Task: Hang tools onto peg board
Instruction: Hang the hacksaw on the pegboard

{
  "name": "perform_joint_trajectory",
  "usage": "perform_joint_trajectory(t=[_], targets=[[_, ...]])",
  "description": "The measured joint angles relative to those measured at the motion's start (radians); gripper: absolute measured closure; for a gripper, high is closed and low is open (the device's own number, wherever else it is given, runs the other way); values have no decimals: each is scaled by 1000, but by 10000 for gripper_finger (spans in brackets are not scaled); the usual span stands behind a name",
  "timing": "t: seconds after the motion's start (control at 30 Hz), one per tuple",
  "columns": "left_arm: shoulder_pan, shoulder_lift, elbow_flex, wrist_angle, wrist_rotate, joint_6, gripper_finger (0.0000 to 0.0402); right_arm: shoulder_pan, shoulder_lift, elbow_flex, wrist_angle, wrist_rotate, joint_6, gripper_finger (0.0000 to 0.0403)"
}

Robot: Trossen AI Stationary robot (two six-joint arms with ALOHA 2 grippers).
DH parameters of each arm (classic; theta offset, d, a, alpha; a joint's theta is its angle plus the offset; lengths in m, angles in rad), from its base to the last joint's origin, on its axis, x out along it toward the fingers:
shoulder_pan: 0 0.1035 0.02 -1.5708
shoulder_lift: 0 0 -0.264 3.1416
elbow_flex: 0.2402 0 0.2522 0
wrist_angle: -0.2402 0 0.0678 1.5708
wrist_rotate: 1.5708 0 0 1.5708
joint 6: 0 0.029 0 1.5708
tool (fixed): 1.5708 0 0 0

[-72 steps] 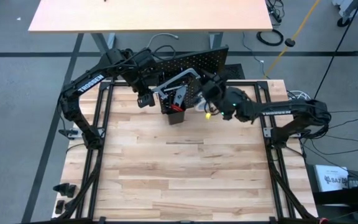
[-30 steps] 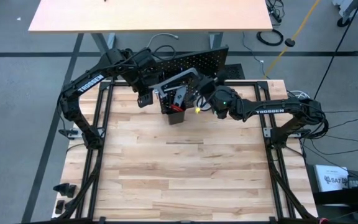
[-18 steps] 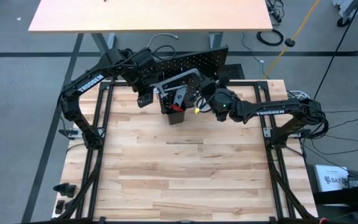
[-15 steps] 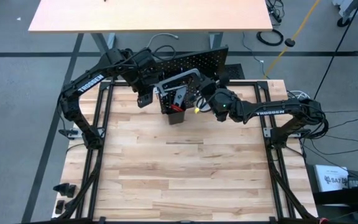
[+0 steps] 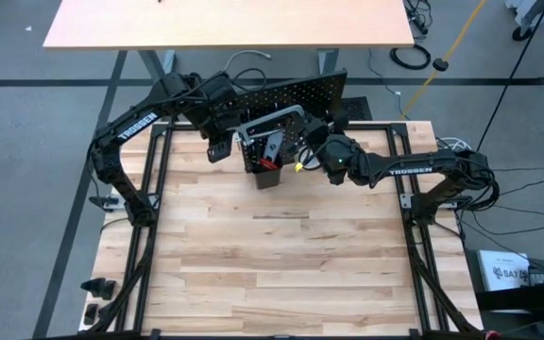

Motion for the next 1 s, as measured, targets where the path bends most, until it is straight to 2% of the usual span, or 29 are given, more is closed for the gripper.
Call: perform_joint_trajectory(t=[0.27,0.7,0.87,1.0], targets=[[-1,0,0,2,-22,7,332,0,0,0,0,-2,-12,363],[0,0,0,-1,-36,16,332,25,0,0,-21,-9,-69,214],[0,0,4,-1,-52,23,332,69,-37,0,-25,-10,-140,173],[0,-5,26,5,-55,23,332,115,-104,0,-35,4,-211,157]])
